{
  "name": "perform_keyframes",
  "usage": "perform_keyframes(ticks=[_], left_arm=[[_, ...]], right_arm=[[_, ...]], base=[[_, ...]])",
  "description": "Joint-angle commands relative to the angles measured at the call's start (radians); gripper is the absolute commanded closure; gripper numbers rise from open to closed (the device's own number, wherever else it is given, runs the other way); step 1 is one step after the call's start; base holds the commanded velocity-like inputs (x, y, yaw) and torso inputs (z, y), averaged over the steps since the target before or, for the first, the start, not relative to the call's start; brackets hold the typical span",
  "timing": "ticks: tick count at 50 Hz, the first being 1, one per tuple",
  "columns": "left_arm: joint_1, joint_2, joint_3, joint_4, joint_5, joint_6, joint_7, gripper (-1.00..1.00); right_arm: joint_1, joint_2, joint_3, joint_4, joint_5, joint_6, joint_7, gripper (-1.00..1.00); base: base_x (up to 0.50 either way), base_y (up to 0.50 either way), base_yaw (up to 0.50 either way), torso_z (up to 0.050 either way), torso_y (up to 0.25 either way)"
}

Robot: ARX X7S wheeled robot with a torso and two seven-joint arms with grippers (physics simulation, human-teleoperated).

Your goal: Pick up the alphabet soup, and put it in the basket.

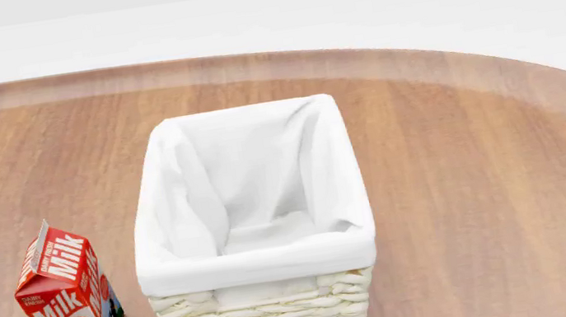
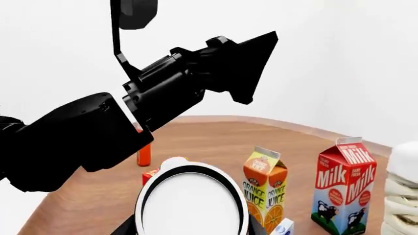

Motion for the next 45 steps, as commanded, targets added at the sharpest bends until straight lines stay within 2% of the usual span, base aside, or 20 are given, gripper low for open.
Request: perform_keyframes(ticks=[1,10,31,37,45], left_arm=[[-0.002,-0.002,0.001,0.000,-0.002,-0.002,-0.001,-1.00],[-0.009,-0.002,0.003,-0.012,-0.007,0.004,-0.001,-1.00],[-0.008,-0.004,0.002,-0.010,-0.011,0.004,-0.008,-1.00],[-0.005,-0.009,-0.005,-0.003,-0.016,0.003,-0.012,-1.00],[-0.002,-0.010,-0.005,0.000,-0.015,0.006,-0.015,-1.00]], right_arm=[[-0.017,0.022,0.023,-0.055,0.045,-0.040,0.004,1.00],[-0.038,0.062,0.056,-0.165,0.140,-0.053,0.039,1.00],[-0.034,0.110,0.114,-0.283,0.152,-0.006,0.165,1.00],[-0.007,0.115,0.137,-0.315,0.161,0.047,0.238,1.00],[0.049,0.090,0.183,-0.341,0.158,0.153,0.412,1.00]], base=[[0.00,0.00,0.00,0.000,0.000],[0.00,0.00,0.00,0.000,0.000],[0.00,0.00,0.00,0.000,0.000],[0.00,0.00,0.00,0.000,0.000],[0.00,0.00,0.00,0.000,0.001]])
